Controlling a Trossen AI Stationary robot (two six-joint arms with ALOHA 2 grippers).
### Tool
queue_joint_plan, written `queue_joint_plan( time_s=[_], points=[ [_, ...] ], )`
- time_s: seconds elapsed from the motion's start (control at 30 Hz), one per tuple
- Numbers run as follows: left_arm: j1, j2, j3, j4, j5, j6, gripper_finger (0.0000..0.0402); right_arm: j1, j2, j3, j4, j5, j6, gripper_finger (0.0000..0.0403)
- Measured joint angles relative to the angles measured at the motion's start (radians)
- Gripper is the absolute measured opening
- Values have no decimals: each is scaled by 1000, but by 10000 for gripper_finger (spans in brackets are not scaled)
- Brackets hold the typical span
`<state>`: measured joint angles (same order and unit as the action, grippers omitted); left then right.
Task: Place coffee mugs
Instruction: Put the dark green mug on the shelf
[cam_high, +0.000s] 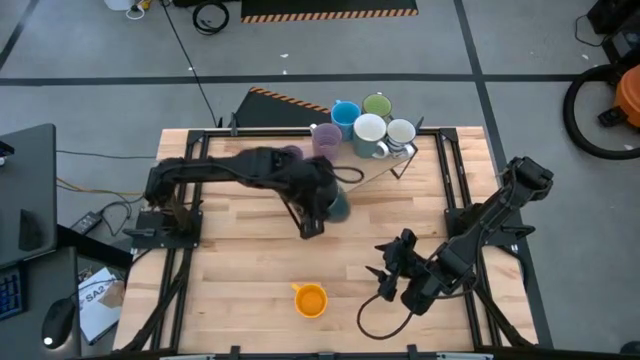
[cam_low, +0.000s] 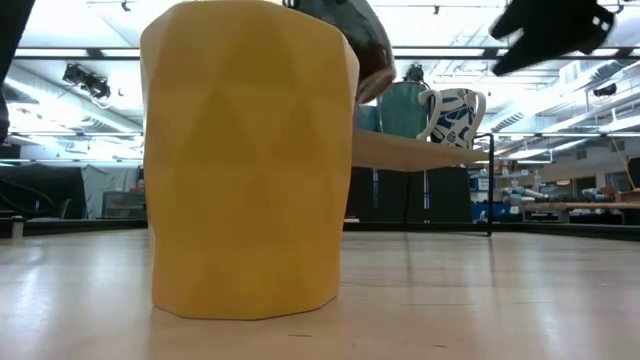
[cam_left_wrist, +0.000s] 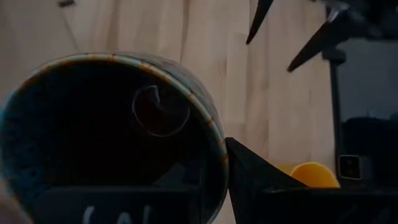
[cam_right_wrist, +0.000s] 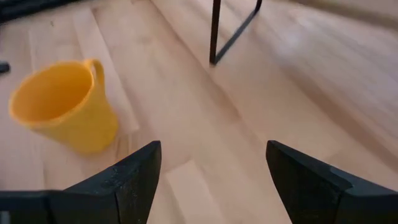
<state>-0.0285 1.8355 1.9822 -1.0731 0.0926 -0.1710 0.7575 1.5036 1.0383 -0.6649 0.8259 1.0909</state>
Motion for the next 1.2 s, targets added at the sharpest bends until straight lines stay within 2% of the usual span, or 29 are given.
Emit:
queue_joint_plan(
  time_s=[0.33,0.87,1.2],
  points=[
    [-75,130,0,33,0,7,47,94,-10,3,-108,31,139,295],
    [-71,323,0,67,-2,-26,47,104,-4,3,-90,46,147,295],
    [-75,349,1,80,-2,-14,48,104,-4,3,-77,57,141,295]
  ],
)
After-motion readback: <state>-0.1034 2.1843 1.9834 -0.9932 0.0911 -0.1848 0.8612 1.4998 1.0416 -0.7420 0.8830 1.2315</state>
